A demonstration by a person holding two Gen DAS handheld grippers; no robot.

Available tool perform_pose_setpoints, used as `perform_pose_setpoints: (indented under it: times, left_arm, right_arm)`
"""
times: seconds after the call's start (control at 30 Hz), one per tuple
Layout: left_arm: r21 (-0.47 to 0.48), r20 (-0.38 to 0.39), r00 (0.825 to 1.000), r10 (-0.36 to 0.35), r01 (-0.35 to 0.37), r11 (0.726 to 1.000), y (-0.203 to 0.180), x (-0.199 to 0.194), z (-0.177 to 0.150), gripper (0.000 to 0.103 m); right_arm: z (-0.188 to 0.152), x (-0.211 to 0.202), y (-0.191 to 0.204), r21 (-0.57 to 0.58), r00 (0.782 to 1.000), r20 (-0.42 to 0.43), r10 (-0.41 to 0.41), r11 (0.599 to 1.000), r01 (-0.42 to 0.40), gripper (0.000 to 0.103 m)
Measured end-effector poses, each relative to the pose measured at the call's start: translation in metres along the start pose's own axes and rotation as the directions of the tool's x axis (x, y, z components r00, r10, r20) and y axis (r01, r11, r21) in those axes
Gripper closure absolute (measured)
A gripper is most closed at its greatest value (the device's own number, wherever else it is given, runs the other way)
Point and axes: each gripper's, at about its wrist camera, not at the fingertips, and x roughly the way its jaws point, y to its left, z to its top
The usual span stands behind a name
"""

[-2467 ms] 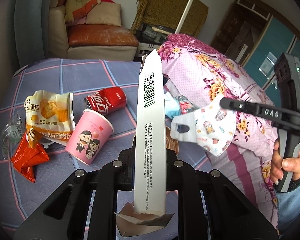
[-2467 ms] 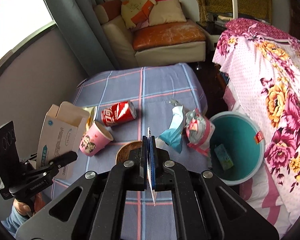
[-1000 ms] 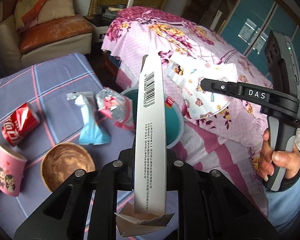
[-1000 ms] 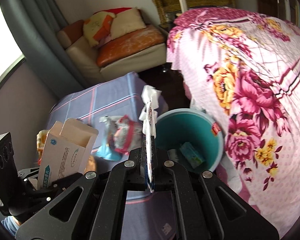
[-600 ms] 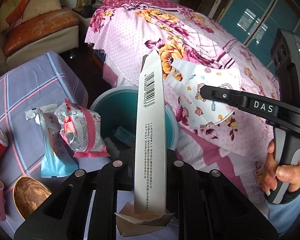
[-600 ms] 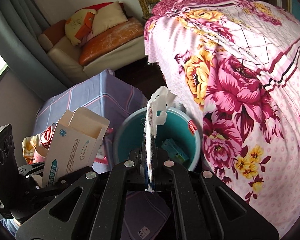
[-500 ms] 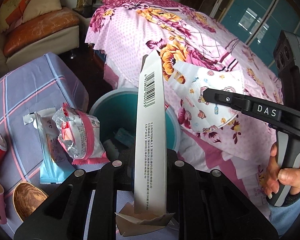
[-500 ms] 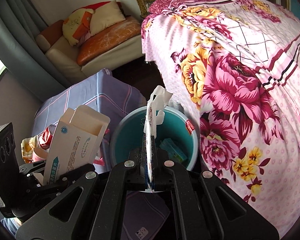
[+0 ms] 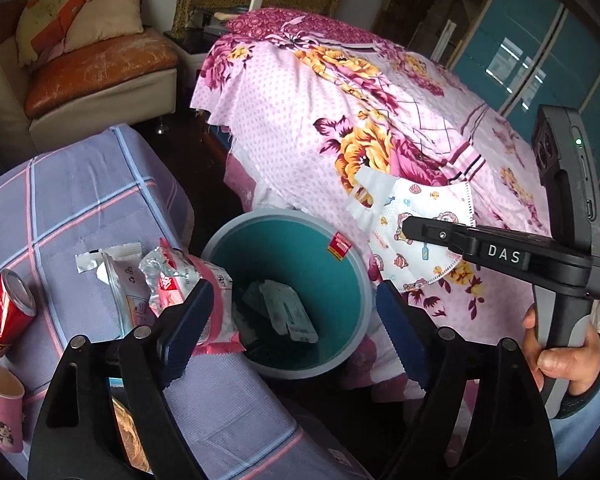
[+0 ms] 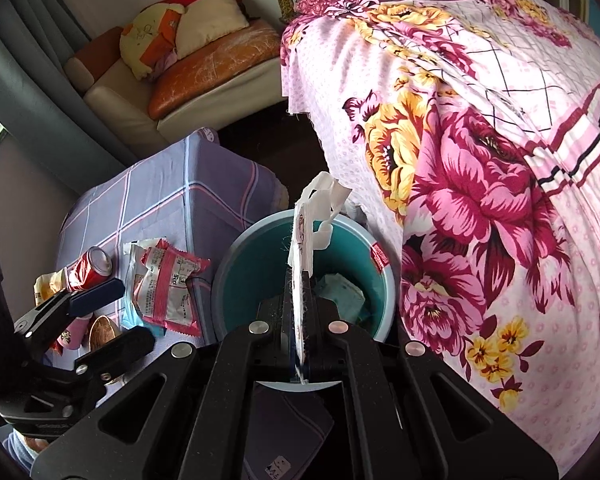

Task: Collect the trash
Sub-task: 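Open the left tool over the bin while the right tool releases the mask into it, then withdraw both open tools from the bin toward the table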

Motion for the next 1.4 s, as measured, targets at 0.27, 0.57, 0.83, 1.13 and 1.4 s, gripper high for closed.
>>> perform_pose_setpoints:
  times: [0.27, 0.57, 0.83, 1.13, 1.4]
  left_arm:
    - [-0.038, 0.02, 0.999, 0.048, -0.047, 0.998, 0.02, -0.018, -0.013, 0.014]
    - [-0.093, 0.003, 0.997, 0.078, -0.077, 0.993, 0.046, -0.024, -0.023, 0.01]
    - [-0.121, -0.008, 0.995, 0.099, -0.099, 0.988, 0.067, -0.034, -0.036, 0.01]
    - [-0.152, -0.02, 0.993, 0.117, -0.119, 0.981, 0.091, -0.042, -0.051, 0.01]
    - [-0.154, -0.03, 0.991, 0.129, -0.132, 0.979, 0.107, -0.042, -0.058, 0.01]
  right_arm:
    - [0.003, 0.02, 0.008, -0.001, 0.998, -0.059, 0.021, 1.0, -0.021, 0.083]
    - [0.001, 0.022, 0.022, -0.013, 0.998, -0.065, 0.016, 1.0, -0.017, 0.027]
    - [-0.009, 0.021, 0.029, 0.016, 0.995, -0.098, 0.029, 0.999, -0.027, 0.022]
    - [-0.021, 0.018, 0.043, 0.026, 0.994, -0.093, 0.051, 0.998, -0.049, 0.021]
    - [-0.026, 0.032, 0.059, 0.028, 0.99, -0.126, 0.068, 0.997, -0.065, 0.02]
